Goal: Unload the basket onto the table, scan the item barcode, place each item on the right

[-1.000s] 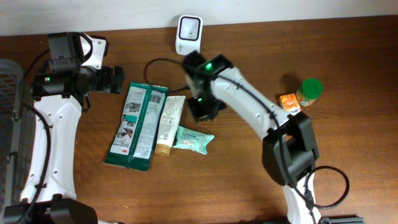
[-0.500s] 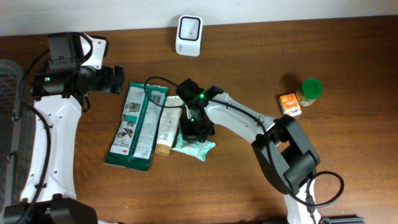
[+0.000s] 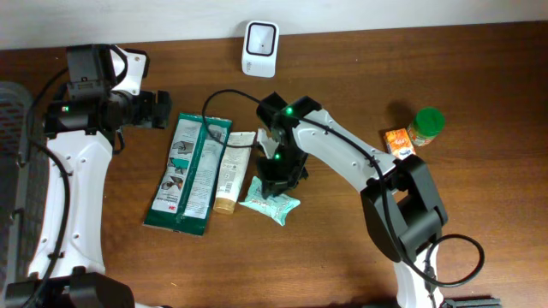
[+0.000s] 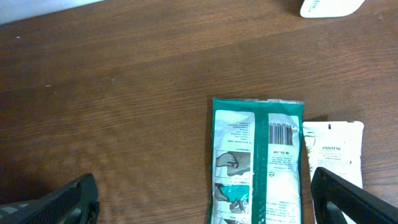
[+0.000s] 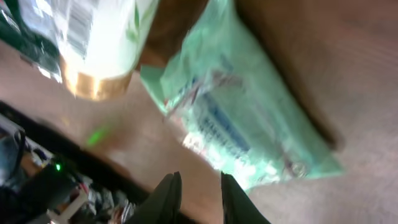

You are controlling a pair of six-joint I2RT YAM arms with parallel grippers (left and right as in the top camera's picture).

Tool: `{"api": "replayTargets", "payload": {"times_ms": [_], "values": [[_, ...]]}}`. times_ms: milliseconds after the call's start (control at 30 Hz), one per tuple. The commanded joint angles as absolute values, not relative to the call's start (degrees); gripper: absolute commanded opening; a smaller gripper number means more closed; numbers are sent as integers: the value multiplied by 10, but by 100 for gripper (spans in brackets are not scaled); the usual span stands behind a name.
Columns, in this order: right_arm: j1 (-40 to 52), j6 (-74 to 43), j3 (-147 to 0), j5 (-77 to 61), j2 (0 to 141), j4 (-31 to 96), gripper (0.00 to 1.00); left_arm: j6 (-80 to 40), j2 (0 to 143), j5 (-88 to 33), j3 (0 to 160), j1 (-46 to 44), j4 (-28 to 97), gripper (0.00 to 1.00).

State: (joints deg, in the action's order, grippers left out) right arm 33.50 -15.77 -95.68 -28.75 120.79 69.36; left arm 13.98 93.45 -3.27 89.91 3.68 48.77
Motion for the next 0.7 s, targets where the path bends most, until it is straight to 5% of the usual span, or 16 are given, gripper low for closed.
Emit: {"api": "replayTargets", "payload": {"times_ms": [0, 267, 667], "values": [[386, -138, -954, -304, 1191, 695, 21, 149, 933, -43, 901, 38, 487, 99], [432, -202, -848, -302, 1193, 606, 20, 149, 933, -43, 901, 38, 487, 99], [243, -137, -881, -250, 1191, 587, 17, 149, 933, -43, 901, 39, 487, 99]]}}
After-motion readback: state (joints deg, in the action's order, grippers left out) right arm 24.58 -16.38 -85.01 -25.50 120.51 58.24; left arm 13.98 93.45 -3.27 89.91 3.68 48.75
